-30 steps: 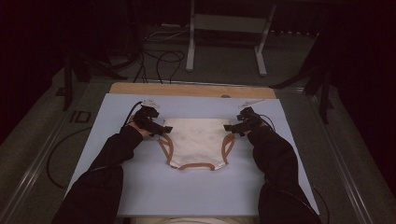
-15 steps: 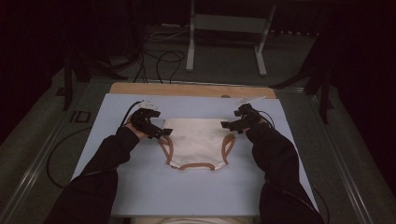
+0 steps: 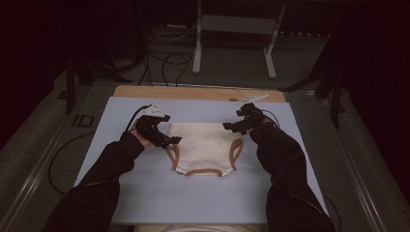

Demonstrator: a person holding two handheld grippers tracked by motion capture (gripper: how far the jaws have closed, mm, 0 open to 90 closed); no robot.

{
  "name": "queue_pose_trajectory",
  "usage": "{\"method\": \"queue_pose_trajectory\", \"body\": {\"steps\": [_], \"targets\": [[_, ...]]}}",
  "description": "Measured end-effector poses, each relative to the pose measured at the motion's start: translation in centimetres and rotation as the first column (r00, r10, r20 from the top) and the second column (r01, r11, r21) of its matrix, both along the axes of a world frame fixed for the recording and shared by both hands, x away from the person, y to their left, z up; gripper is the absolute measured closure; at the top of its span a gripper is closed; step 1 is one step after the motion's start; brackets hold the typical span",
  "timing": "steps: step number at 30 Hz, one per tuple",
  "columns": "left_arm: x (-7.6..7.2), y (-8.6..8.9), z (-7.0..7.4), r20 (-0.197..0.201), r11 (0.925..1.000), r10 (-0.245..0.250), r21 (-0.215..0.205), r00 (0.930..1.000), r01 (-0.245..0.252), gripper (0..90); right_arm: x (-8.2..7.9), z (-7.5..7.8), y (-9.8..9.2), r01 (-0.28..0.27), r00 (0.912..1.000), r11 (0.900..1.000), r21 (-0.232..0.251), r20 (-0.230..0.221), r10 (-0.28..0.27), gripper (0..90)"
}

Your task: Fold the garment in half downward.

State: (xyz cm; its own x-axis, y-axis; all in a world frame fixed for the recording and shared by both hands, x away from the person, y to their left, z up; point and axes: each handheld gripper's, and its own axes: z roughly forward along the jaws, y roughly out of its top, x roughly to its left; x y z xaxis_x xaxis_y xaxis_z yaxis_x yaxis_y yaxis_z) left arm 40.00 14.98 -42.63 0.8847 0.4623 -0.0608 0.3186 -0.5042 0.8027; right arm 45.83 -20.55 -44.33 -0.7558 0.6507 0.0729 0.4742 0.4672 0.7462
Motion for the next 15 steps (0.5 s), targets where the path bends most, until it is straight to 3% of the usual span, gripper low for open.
{"method": "queue_pose_trajectory", "body": {"steps": [10, 15], "targets": [[-1.6, -0.5, 0.3, 0.013, 0.9989, -0.043, 0.021, 0.9990, 0.043, 0.0, 0.3, 0.6, 2.3, -0.042, 0.9991, 0.999, 0.013, 0.008, 0.042, 10.6], [-2.4, -0.5, 0.6, 0.021, 0.9984, -0.056, 0.010, 0.9982, 0.056, 0.0, 0.4, 0.5, 3.6, -0.068, 0.9977, 0.998, 0.014, 0.011, 0.067, 10.3]]}}
